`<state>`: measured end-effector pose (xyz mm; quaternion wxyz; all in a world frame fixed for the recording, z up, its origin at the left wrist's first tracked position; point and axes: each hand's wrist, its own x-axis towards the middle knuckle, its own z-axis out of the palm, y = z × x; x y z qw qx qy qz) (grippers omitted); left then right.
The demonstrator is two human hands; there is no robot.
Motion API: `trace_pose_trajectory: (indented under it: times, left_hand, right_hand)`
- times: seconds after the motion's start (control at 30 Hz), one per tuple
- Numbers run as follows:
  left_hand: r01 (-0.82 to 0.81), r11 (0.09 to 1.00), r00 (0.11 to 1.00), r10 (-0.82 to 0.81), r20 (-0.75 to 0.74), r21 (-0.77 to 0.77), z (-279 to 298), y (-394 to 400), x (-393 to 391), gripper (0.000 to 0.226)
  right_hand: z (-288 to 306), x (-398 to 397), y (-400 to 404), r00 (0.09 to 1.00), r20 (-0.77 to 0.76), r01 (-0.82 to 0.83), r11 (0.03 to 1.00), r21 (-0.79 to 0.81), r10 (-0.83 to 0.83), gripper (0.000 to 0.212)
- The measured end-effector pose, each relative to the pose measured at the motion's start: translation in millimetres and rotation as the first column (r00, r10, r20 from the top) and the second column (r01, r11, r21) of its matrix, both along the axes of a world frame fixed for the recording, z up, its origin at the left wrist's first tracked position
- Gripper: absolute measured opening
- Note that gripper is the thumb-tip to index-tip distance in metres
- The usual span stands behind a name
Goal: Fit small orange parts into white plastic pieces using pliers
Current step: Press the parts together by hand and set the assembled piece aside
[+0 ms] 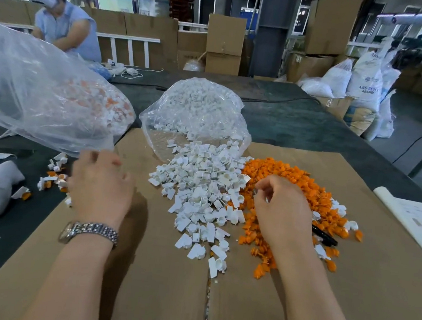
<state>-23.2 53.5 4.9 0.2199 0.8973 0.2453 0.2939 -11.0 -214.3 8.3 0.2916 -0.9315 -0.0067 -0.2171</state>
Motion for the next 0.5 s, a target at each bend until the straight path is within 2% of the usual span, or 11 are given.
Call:
trace_pose_trajectory:
  times: [0.1, 0.2, 0.3, 0.4, 0.5]
  left_hand:
    - [0.273, 0.955, 0.956, -0.256, -0.144, 0.115, -9, -17, 9, 0.024]
    - [0.353, 0.930, 0.900, -0.309, -0.307, 0.100, -16, -24, 19, 0.025]
    - [0.328, 0.942, 0.918, -0.301, -0.260, 0.068, -19, -23, 23, 0.013]
    - [0.321, 0.943, 0.928, -0.295, -0.228, 0.086, -20, -21, 23, 0.005]
    - [0.335, 0.939, 0.927, -0.314, -0.204, 0.078, -20, -23, 20, 0.012]
  right_hand:
    - [0, -1, -3, 0.996, -0.090, 0.019, 0.994, -0.107, -0.028, 0.022]
    - [-2, -3, -3, 0.987, -0.158, 0.003, 0.982, -0.187, -0.033, 0.021]
    - [-4, -6, -1, 0.978, -0.209, -0.051, 0.961, -0.270, -0.007, 0.012]
    - [-4, -7, 1, 0.974, -0.228, -0.068, 0.931, -0.360, -0.017, 0.013]
    - [-6, -7, 4, 0.975, -0.216, -0.053, 0.885, -0.463, -0.054, 0.020]
